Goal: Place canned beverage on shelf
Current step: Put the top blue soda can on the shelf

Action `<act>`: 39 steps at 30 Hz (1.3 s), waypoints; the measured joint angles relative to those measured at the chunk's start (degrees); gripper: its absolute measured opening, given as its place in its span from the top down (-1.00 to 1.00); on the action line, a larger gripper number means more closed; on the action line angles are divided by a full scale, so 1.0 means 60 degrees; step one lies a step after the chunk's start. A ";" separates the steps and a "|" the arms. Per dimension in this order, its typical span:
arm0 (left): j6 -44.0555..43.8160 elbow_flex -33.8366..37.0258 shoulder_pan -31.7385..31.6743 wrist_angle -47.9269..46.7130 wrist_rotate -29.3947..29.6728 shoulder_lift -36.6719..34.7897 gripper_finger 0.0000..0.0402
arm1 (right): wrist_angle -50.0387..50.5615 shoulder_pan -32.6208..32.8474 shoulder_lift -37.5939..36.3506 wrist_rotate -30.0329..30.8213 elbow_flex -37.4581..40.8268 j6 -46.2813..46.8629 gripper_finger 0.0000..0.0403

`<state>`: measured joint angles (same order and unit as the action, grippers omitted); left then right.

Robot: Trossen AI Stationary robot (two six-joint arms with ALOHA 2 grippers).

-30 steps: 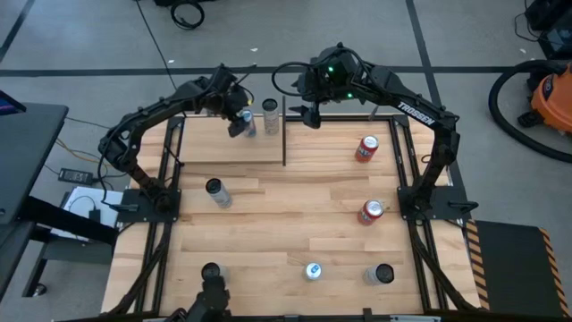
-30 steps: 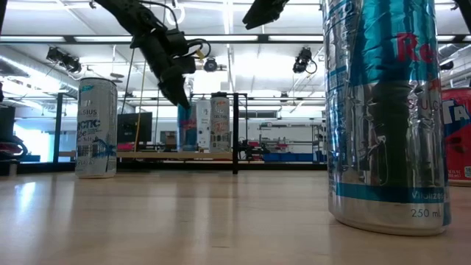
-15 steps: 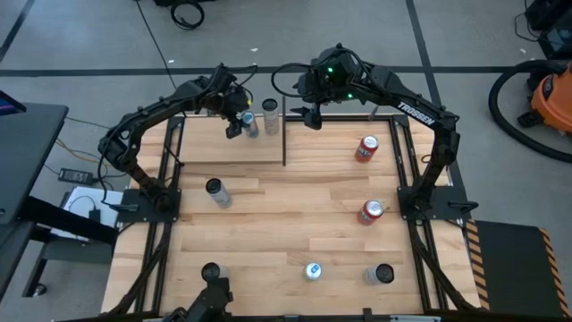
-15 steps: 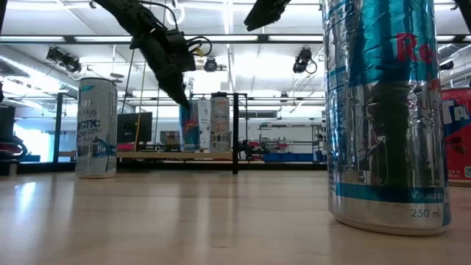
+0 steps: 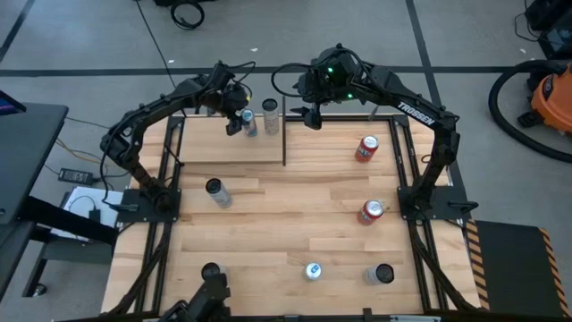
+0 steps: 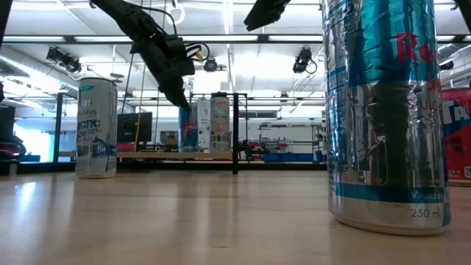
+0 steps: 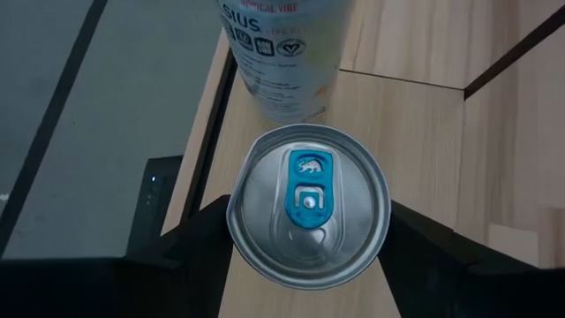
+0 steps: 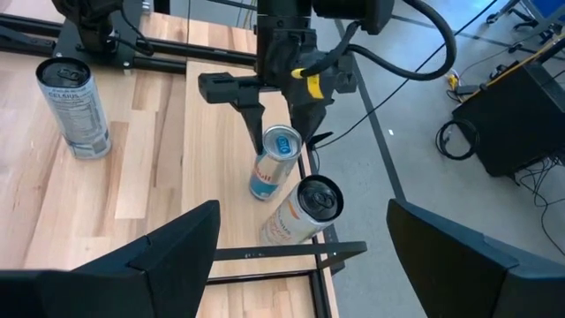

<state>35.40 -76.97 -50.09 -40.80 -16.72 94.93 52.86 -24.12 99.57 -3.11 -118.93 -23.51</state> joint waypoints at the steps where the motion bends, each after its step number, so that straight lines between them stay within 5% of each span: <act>1: -0.0004 0.0000 0.0000 0.0005 0.0020 -0.0022 -0.23 | -0.0003 0.0000 0.0000 0.0000 0.0000 0.0000 -0.66; 19: -0.0222 0.0034 -0.0058 0.0020 0.0130 -0.0047 -0.24 | 0.0000 0.0000 0.0000 -0.0004 -0.0002 -0.0033 -0.66; 30: -0.0300 0.0091 -0.0066 -0.0111 0.0683 -0.0003 -0.53 | 0.0000 0.0000 0.0000 -0.0004 -0.0002 -0.0034 -0.66; 39: -0.0288 0.0080 -0.0062 0.0002 0.0548 0.0001 -0.56 | 0.0001 -0.0002 0.0000 -0.0001 0.0000 -0.0033 -0.66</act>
<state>33.67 -76.49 -50.46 -40.80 -13.43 94.94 52.87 -24.13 99.57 -3.12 -118.93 -23.70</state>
